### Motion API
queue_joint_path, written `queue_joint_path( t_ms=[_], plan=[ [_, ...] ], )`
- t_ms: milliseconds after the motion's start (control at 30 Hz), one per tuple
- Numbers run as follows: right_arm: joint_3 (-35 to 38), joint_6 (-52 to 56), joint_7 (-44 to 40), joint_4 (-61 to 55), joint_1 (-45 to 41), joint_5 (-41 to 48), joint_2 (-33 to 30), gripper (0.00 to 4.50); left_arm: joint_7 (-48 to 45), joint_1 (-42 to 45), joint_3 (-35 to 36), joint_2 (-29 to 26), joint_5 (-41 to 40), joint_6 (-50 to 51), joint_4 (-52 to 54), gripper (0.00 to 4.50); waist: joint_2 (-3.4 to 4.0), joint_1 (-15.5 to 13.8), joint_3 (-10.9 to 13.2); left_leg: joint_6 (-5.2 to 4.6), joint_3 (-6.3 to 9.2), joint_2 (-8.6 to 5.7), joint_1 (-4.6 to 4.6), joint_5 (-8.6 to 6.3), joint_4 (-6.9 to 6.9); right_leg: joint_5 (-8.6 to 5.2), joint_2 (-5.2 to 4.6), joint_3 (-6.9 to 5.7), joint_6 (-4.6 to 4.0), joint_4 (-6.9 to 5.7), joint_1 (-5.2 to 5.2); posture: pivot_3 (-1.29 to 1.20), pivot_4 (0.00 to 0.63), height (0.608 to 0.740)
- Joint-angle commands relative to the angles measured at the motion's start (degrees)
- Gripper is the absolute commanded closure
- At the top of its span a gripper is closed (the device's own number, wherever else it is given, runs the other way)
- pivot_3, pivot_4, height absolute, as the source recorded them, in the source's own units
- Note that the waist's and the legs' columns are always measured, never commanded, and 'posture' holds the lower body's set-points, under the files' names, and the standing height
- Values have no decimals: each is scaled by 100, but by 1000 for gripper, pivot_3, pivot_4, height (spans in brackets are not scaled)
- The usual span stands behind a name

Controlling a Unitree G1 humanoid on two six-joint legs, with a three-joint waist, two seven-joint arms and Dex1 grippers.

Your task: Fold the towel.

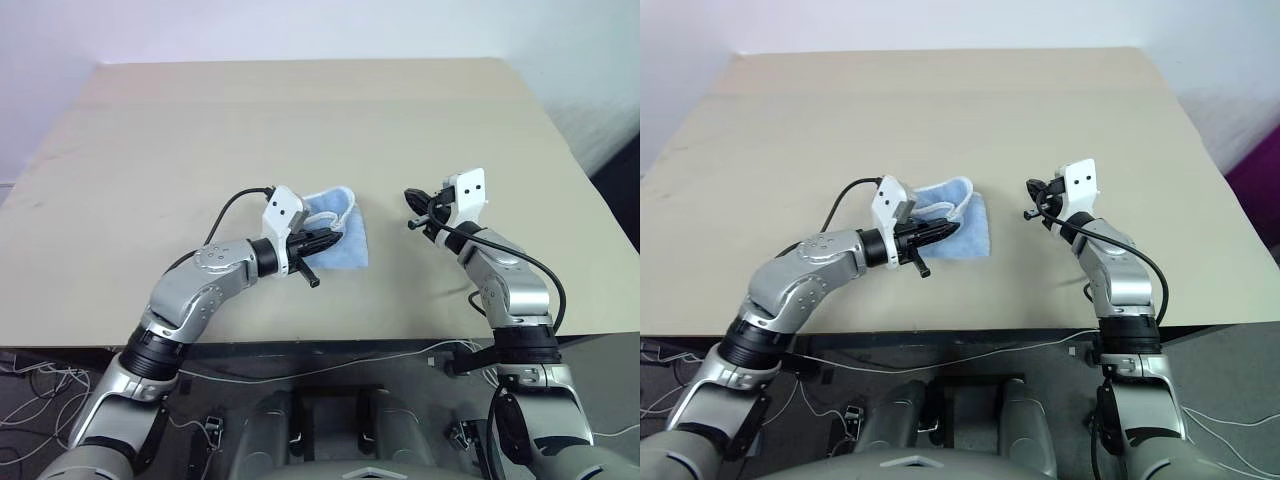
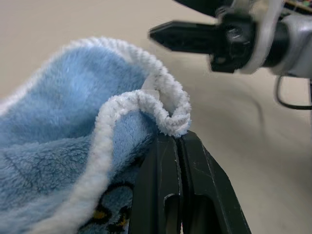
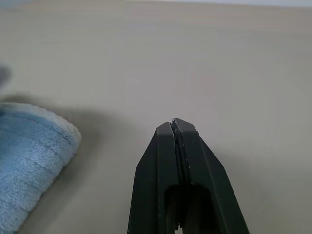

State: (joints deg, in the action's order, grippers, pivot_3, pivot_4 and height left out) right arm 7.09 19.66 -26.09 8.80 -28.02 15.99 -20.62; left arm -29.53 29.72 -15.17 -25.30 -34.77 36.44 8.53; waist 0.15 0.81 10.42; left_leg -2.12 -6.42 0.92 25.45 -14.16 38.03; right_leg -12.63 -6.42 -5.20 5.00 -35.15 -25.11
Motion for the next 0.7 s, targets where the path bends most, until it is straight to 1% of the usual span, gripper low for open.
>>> queue_joint_path(
  t_ms=[33,200,367,467,600,700],
  plan=[
    [130,-24,52,-279,1,48,-53,4500,-131,47,56,159,198,14,69,4474,0,-7,0,0,0,0,-1,0,0,0,0,0,0,-1,0,0,150,740],
    [103,-13,89,-318,18,51,-25,4500,-305,96,38,374,301,143,115,4474,0,-20,0,-1,2,-1,-2,0,6,0,-2,0,1,-4,4,0,150,740],
    [86,-8,80,-293,-28,59,-33,4500,-523,16,-172,351,553,312,196,4474,0,-18,0,-1,3,-2,-3,1,7,0,-2,0,1,-5,4,0,150,740],
    [92,-7,72,-274,-53,63,-46,4500,-546,-43,-133,400,597,416,215,4474,0,-17,0,-1,3,-2,-3,1,8,1,-2,0,1,-5,5,0,150,740],
    [77,-16,74,-249,-70,55,-32,4500,-639,-115,34,478,462,515,275,3607,0,-19,0,-2,4,-2,-3,1,9,0,-2,0,1,-7,5,0,150,740],
    [62,-13,78,-252,-72,54,-15,4500,-718,-174,126,497,360,609,383,2569,0,-15,0,-2,4,-2,-3,1,10,0,-2,0,1,-7,6,0,150,740]
  ],
)
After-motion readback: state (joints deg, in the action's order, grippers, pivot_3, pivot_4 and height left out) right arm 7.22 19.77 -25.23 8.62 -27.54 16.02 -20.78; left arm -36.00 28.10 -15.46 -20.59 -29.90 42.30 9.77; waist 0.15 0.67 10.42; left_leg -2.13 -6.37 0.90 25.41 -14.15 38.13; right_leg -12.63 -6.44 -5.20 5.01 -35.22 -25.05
